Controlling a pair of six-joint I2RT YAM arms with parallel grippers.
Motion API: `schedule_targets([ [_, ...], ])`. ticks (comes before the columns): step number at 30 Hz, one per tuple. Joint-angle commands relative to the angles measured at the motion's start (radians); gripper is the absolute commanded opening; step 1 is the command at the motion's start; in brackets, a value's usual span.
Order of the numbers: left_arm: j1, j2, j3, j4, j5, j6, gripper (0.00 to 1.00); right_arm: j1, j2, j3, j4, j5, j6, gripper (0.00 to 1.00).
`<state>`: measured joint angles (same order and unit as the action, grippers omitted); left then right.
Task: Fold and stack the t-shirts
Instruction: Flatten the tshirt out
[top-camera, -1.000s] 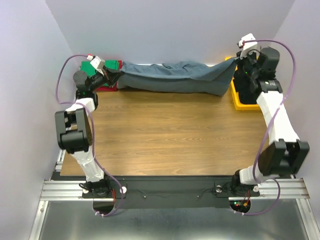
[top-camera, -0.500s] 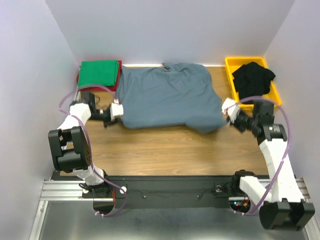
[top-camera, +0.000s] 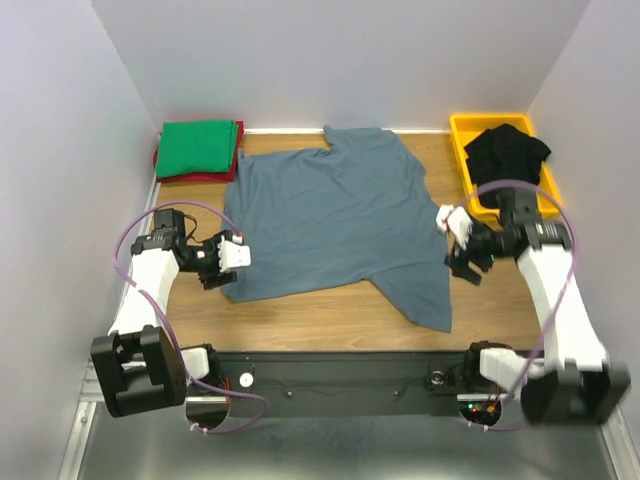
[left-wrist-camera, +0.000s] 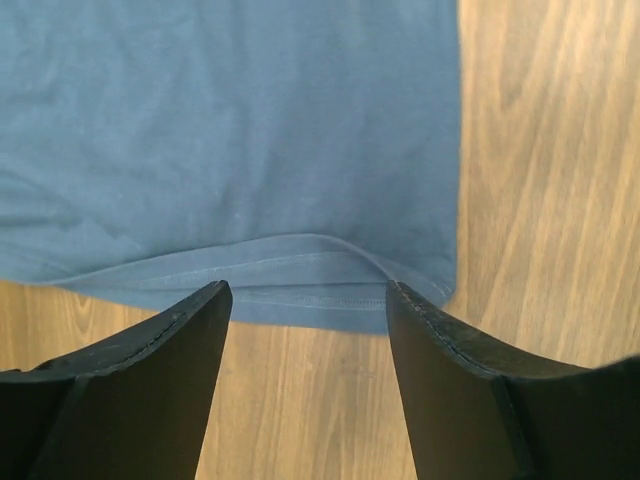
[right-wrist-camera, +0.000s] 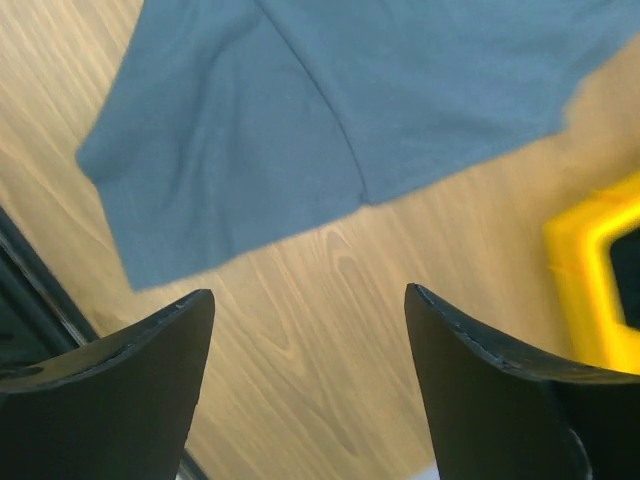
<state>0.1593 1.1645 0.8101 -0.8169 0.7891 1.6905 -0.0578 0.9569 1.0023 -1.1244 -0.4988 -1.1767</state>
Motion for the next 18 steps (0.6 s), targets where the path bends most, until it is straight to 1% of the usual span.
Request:
schedule_targets([
  [1, -0.010, 0.037, 0.063, 0.077, 0.096, -0.216, 0.70, 0.004, 0.310, 0.156, 0.058, -0.073, 0.237, 0.77],
  [2, -0.010, 0.043, 0.066, 0.094, 0.098, -0.216, 0.70, 0.010, 0.350, 0.176, 0.058, -0.079, 0.238, 0.74],
  [3, -0.051, 0.041, 0.063, 0.125, 0.087, -0.307, 0.67, 0.018, 0.385, 0.192, 0.080, -0.078, 0.291, 0.70],
  [4, -0.078, 0.037, 0.055, 0.162, 0.073, -0.355, 0.66, 0.029, 0.440, 0.212, 0.090, -0.081, 0.311, 0.67],
  [5, -0.149, 0.031, 0.049, 0.226, 0.052, -0.389, 0.63, 0.035, 0.459, 0.216, 0.119, -0.080, 0.354, 0.65],
  [6, -0.194, 0.015, 0.034, 0.260, 0.041, -0.473, 0.63, 0.056, 0.482, 0.217, 0.132, -0.063, 0.376, 0.63],
  [7, -0.246, 0.008, 0.025, 0.304, 0.021, -0.521, 0.62, 0.078, 0.496, 0.216, 0.136, -0.064, 0.390, 0.60],
  [8, -0.292, 0.001, 0.015, 0.402, -0.032, -0.579, 0.62, 0.088, 0.519, 0.210, 0.138, -0.070, 0.399, 0.56],
  [9, -0.334, -0.002, 0.008, 0.442, -0.053, -0.619, 0.62, 0.104, 0.520, 0.202, 0.129, -0.070, 0.408, 0.55],
  [10, -0.401, 0.003, 0.008, 0.467, -0.063, -0.649, 0.62, 0.142, 0.516, 0.184, 0.126, -0.064, 0.407, 0.54],
  [12, -0.434, 0.017, 0.017, 0.511, -0.053, -0.679, 0.64, 0.194, 0.464, 0.115, 0.118, -0.037, 0.400, 0.53],
  [13, -0.437, 0.038, 0.026, 0.530, -0.041, -0.710, 0.64, 0.261, 0.435, 0.087, 0.118, -0.002, 0.396, 0.53],
  [15, -0.437, 0.067, 0.041, 0.562, -0.010, -0.785, 0.64, 0.340, 0.343, -0.002, 0.130, 0.044, 0.405, 0.53],
  [16, -0.426, 0.089, 0.052, 0.582, 0.013, -0.814, 0.64, 0.425, 0.317, -0.026, 0.138, 0.096, 0.414, 0.53],
  [18, -0.400, 0.098, 0.051, 0.604, 0.057, -0.900, 0.64, 0.502, 0.257, -0.094, 0.159, 0.138, 0.457, 0.53],
])
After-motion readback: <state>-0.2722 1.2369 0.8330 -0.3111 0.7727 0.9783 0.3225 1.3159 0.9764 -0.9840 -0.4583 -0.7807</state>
